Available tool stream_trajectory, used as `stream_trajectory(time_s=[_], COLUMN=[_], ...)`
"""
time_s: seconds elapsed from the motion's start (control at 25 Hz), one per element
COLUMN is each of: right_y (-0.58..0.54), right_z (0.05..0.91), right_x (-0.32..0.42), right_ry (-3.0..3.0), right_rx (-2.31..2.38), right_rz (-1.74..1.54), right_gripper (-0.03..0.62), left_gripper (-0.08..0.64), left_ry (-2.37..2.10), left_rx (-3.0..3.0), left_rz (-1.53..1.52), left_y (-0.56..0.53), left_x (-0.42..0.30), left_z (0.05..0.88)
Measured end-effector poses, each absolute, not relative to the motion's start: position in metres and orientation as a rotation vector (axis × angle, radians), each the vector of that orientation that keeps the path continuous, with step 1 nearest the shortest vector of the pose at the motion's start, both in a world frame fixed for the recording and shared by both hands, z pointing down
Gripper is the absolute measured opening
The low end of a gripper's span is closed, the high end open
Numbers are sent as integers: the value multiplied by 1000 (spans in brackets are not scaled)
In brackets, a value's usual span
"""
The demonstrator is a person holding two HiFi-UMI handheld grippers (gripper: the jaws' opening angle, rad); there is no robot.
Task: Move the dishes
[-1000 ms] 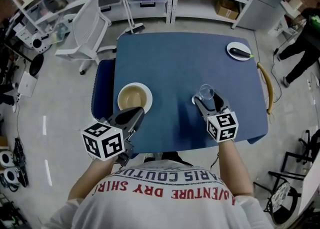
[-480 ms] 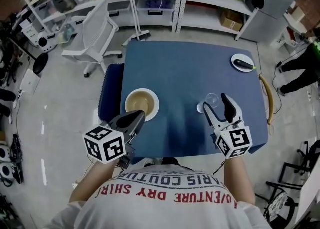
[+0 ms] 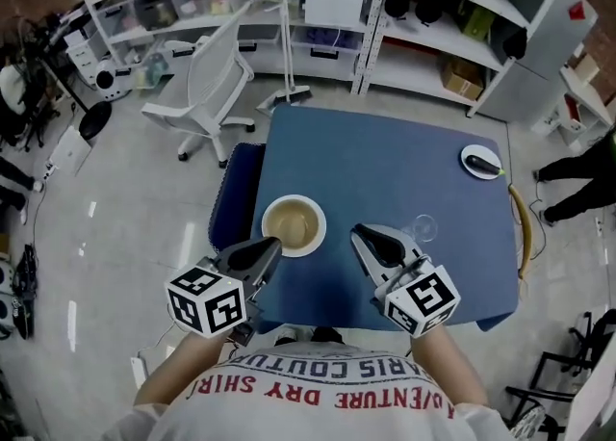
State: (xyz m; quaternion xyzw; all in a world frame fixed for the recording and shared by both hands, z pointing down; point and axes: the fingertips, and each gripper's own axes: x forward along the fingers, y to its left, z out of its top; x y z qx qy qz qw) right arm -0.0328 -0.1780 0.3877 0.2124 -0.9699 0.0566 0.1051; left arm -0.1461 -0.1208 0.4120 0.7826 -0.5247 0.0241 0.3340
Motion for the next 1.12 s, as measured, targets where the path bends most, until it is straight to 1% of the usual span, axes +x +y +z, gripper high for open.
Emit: stream_trajectory(time_s=[0.2,0.36,0.6,0.64,0.72,0.84,0.96,1.12], right_y=[-164,-155,-159,-160,-163,-169,-176,-185], right_z=[419,445,452,452,448,439,437,448], right_x=[-61,-74,-85,-87,-90,-94,-98,-103], right_ry=[-2799,-2735,-2731,-2738,-2757,-2780,-2773,-2735], right_rx=[463,391,391,390,394,426,453,483], right_rz=[313,377,434,434,420,403,387,358], right_gripper=[23,23,32,55,194,276,296,299], left_gripper=[32,32,32,32,32,32,32,32], left_ry=[-1428,-1463,-1519,-1525,-1536,-1544,-1555,-1565], left_rx=[2008,1977,1921,1914,1903,1892,1885,1879], left_rz=[57,57,49,47,42,33,24,17], left_y=[-110,-102,-87,-85,-81,-76,-73,-73], left_x=[-164,-177,-200,-203,-208,-214,-221,-229], left_z=[413,416,423,424,426,425,423,426])
